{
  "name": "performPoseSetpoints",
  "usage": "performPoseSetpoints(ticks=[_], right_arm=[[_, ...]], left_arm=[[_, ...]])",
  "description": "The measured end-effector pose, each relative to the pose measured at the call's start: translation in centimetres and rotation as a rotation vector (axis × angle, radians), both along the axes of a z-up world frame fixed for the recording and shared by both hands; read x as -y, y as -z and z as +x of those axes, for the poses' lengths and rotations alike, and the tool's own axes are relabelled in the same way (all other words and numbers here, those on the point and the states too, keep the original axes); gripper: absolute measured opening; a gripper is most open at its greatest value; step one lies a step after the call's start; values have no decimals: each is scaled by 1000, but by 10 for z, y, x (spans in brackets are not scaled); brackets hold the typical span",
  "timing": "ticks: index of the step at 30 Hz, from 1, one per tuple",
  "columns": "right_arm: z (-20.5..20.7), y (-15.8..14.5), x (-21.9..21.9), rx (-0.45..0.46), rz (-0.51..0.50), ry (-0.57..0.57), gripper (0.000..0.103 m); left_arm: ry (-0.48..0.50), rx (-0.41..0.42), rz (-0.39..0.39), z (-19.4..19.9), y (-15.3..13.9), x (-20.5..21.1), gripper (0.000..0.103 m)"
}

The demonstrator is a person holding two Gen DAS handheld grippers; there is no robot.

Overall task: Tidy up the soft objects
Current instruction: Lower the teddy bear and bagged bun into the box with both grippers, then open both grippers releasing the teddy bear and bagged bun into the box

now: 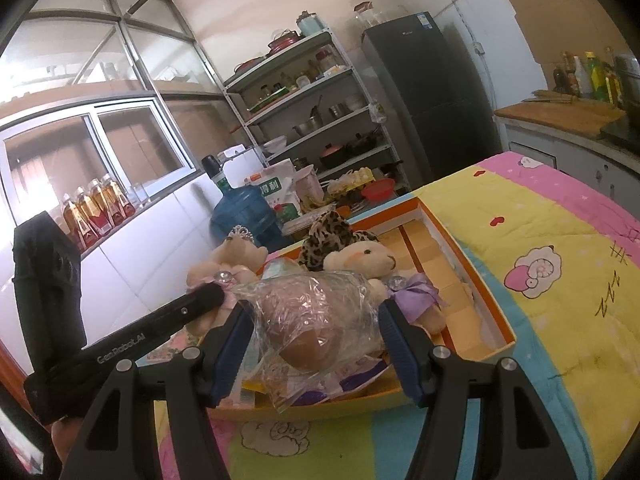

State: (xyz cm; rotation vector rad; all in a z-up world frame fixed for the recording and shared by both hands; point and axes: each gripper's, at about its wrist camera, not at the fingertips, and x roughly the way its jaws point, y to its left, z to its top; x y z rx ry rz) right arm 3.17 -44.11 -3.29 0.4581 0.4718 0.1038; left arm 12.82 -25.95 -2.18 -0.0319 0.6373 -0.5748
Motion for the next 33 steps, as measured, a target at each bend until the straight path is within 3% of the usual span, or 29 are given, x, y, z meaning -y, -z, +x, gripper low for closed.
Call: performPoseSetpoints(ticks=[14, 23, 28, 33], right_arm=[[41, 2, -19, -49, -59, -69, 65], [62, 10, -30, -105, -150, -43, 65], [66, 13, -31, -115, -172, -33, 66], [65, 14, -26, -106, -144, -23, 66]], left_arm=[[-22, -46, 2, 28, 22, 2, 21], [-24, -77, -20, 45, 37, -3, 22], [-20, -44, -22, 42, 35, -5, 29], [-7, -44, -61, 39, 31, -9, 50]])
